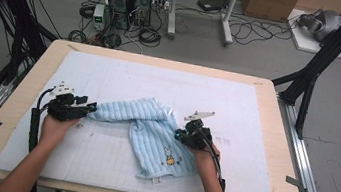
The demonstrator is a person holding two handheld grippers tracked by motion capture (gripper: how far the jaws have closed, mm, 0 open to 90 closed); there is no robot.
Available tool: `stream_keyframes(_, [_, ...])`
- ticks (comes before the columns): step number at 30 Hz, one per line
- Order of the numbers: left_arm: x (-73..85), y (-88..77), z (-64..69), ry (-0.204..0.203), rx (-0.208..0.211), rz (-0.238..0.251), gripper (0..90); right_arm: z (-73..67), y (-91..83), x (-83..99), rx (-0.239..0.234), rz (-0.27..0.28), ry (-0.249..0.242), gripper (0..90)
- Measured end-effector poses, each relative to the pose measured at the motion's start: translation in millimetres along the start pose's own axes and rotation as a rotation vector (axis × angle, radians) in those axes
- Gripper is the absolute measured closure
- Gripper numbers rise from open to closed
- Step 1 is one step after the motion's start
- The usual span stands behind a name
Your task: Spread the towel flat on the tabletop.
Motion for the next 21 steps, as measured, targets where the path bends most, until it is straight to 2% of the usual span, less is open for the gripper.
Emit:
stream_keyframes(1, [0.0,-0.6,-0.4,-0.003,0.001,-0.001,48.3,-4.7,-2.6,3.3,-0.005,-0.016,-0.008,84.8])
stream_keyframes(2, [-0.2,-0.8,-0.9,-0.004,0.000,0.003,48.3,-16.2,-8.2,11.6,-0.032,-0.037,-0.031,84.7])
stream_keyframes(3, [-0.4,-1.1,-1.3,-0.004,-0.002,0.005,48.2,-21.1,-10.4,16.3,-0.042,-0.038,-0.044,84.7])
stream_keyframes(4, [-0.5,-1.3,-1.4,-0.009,-0.003,0.006,48.2,-21.1,-10.4,16.3,-0.042,-0.038,-0.044,84.7])
stream_keyframes(7, [-0.8,-1.6,-1.2,-0.011,-0.001,0.008,47.8,-33.6,-20.1,32.3,-0.075,-0.034,-0.045,84.6])
stream_keyframes(10, [-1.3,-2.2,-0.7,-0.010,0.005,0.013,47.4,-41.4,-26.8,41.7,-0.086,-0.050,-0.050,84.2])
stream_keyframes(11, [-1.3,-2.2,-0.7,-0.010,0.005,0.013,47.1,-43.7,-28.7,43.7,-0.090,-0.055,-0.055,82.1])
stream_keyframes(13, [-1.3,-2.1,-0.6,-0.011,0.007,0.014,46.5,-45.5,-32.5,43.5,-0.080,-0.053,-0.060,68.7])
stream_keyframes(14, [-1.5,-1.6,0.2,-0.012,0.016,0.016,46.5,-45.5,-32.5,43.5,-0.080,-0.053,-0.060,68.7])
stream_keyframes(15, [-1.6,-1.4,0.9,-0.012,0.020,0.018,45.8,-44.6,-35.6,39.0,-0.078,-0.023,-0.051,62.6])
stream_keyframes(16, [-2.3,-1.4,2.7,-0.009,0.030,0.026,44.8,-39.5,-42.1,25.6,-0.068,0.062,-0.024,53.6])
stream_keyframes(17, [-2.3,-1.4,2.7,-0.009,0.030,0.026,44.4,-36.3,-44.8,17.0,-0.064,0.107,-0.022,50.4])
stream_keyframes(18, [-2.7,-1.5,3.3,-0.008,0.033,0.032,44.4,-36.3,-44.8,17.0,-0.064,0.107,-0.022,50.4])
stream_keyframes(19, [-3.0,-1.9,3.3,-0.006,0.037,0.034,43.3,-30.6,-47.6,-1.0,-0.057,0.187,-0.014,44.8])
stream_keyframes(21, [-2.9,-1.8,3.1,-0.009,0.039,0.035,42.1,-22.7,-46.4,-17.5,-0.027,0.234,-0.001,39.9])
Point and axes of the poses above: each handheld gripper's, and its own axes: y roughly forward along the jaws, x roughly out of its underside, z roughly to its right, the point moved 5 cm from there along y, roughly forward along the jaws, and after that the axes turned 13 degrees about -x, right-handed, at the moved point
